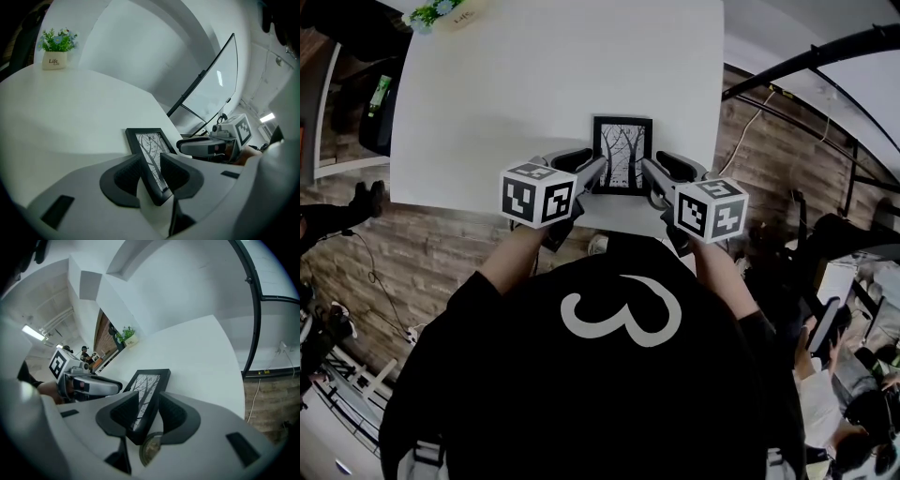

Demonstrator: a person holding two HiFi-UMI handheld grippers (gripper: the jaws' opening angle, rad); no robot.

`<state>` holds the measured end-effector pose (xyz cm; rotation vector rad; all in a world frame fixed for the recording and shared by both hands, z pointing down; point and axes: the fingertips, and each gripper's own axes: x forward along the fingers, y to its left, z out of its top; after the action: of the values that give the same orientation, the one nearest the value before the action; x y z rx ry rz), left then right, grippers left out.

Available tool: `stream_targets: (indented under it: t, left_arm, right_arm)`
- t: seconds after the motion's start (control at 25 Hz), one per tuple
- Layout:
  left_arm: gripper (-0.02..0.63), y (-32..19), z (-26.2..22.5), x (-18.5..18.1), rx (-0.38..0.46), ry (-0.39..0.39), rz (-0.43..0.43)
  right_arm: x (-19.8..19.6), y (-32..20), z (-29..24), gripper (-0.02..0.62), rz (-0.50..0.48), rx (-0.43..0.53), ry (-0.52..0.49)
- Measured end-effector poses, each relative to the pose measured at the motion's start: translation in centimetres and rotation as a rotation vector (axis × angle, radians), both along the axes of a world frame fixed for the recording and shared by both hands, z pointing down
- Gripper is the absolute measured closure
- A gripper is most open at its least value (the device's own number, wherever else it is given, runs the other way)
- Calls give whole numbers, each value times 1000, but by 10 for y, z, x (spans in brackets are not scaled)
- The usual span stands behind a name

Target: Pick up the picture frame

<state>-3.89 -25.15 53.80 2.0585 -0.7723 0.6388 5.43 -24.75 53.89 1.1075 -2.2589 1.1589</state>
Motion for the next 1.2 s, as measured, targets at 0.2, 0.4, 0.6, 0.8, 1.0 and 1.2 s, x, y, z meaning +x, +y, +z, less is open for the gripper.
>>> stream_targets:
  t: [0.2, 0.4, 0.6, 0.8, 1.0, 1.2]
  left_arm:
    - [491, -2, 8, -1, -11, -13, -15]
    - [491, -5, 13, -3, -9, -32, -29]
    - [491, -3, 15, -3, -16, -43, -35]
    - [491, -3, 20, -4, -24, -57, -34]
    - [491, -2, 22, -3, -31, -64, -32]
    - [492, -3, 23, -4, -37, -67, -40]
  right_arm:
    - [-5, -1, 8, 460, -3, -12, 35]
    - [-5, -2, 14, 460, 1, -15, 76]
    - [-5, 0, 19, 460, 2, -24, 95]
    - [-7, -1, 22, 460, 6, -25, 117]
    - [-7, -1, 24, 463, 1, -33, 147]
    - [-7, -1, 24, 465, 3, -40, 151]
